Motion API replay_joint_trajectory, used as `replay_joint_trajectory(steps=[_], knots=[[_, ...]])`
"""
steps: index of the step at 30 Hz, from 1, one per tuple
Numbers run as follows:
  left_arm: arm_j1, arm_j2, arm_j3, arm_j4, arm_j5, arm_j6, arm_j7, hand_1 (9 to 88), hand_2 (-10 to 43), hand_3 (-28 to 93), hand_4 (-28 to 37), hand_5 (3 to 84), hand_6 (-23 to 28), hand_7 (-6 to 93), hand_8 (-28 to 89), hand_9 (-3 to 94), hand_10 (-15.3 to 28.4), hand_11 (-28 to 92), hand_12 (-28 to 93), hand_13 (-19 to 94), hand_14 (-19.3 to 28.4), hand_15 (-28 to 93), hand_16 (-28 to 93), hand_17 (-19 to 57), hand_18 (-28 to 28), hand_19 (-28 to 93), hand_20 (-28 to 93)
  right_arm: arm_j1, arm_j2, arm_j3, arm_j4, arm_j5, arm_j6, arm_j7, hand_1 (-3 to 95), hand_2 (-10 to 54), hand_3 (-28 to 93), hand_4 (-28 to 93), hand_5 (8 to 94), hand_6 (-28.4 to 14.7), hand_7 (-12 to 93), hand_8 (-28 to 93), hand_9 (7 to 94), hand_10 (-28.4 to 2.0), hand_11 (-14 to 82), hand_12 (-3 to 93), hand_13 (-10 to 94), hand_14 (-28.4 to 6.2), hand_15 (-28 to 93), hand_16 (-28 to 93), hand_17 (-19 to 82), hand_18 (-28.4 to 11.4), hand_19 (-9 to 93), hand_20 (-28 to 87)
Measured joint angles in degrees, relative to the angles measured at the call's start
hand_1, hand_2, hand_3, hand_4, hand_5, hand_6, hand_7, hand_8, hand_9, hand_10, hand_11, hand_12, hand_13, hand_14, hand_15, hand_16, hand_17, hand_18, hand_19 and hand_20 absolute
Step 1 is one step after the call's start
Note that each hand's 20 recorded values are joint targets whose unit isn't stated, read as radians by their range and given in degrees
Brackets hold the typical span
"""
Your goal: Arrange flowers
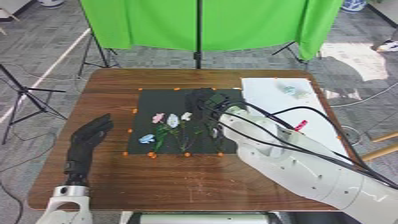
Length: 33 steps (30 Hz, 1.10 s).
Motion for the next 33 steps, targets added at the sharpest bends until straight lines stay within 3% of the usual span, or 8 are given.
replay_joint_trajectory(steps=[8, 18, 24, 29, 33], knots=[[-0.1, -0.02, -0.01, 0.02, 0.04, -0.12, -0.06, 28.2, -9.5, 63, -15.3, 47.2, 4.8, 12.5, -5, 43.0, 13.5, 18, 15, 34, 18.3, 19, 3, 7.9, 17.1, 14, 22, -0.2, 0.0, 1.1, -0.7, 1.0, -2.8, 0.0, 46.9, -9.5, 60, -17, 69.5, 1.9, 20, 5, 79.6, -10.6, 17.5, 23.2, 92, 0.1, 64, 34, 63, -14.9, 93, 67], [0.0, -0.06, -0.06, -0.11, 0.11, -0.12, -0.23, 28.3, -9.5, 63, -15.1, 47.2, 4.8, 12.5, -5, 43.0, 13.5, 18, 15, 34, 18.3, 19, 3, 7.9, 17.1, 14, 22, -0.7, 0.3, 2.7, -2.0, 2.2, -4.7, -0.6, 38.5, -9.5, 66, -17, 67.7, 2.6, 20, -9, 77.9, -11.6, 17.7, 21.8, 92, -0.4, 63, 34, 63, -14.9, 93, 66], [0.0, -0.09, -0.09, -0.2, 0.14, -0.16, -0.42, 28.2, -9.5, 63, -15.1, 47.2, 4.8, 12.6, -5, 43.0, 13.5, 18, 15, 34, 18.3, 19, 3, 7.9, 17.1, 14, 22, -1.8, 1.3, 5.0, -5.2, 6.8, -3.7, 0.2, 34.0, -9.5, 66, -16, 68.0, 1.6, 20, -10, 77.4, -12.8, 17.0, 21.8, 91, -1.5, 62, 34, 61, -16.1, 93, 65], [0.2, -0.13, -0.15, -0.34, 0.16, -0.17, -0.49, 28.1, -9.5, 63, -15.1, 47.3, 4.8, 12.5, -5, 43.0, 13.5, 18, 15, 34, 18.3, 19, 3, 7.9, 17.1, 14, 22, -2.1, 3.2, 7.3, -8.6, 7.1, -1.5, 3.6, 31.6, -9.5, 64, -16, 63.2, 0.7, 16, -9, 75.9, -13.1, 15.2, 21.4, 91, -1.9, 61, 34, 61, -16.4, 93, 64], [0.4, -0.13, -0.16, -0.55, 0.17, -0.17, -0.64, 28.3, -9.5, 63, -15.2, 47.3, 4.9, 12.5, -5, 43.1, 13.6, 18, 15, 35, 18.4, 19, 3, 8.1, 17.1, 14, 21, 0.1, 4.5, 9.0, -7.5, 6.4, -1.2, 9.7, 28.1, -9.5, 60, -17, 61.9, 2.0, 14, -8, 74.9, -14.4, 14.3, 21.3, 90, -2.2, 61, 34, 60, -17.1, 93, 64]])
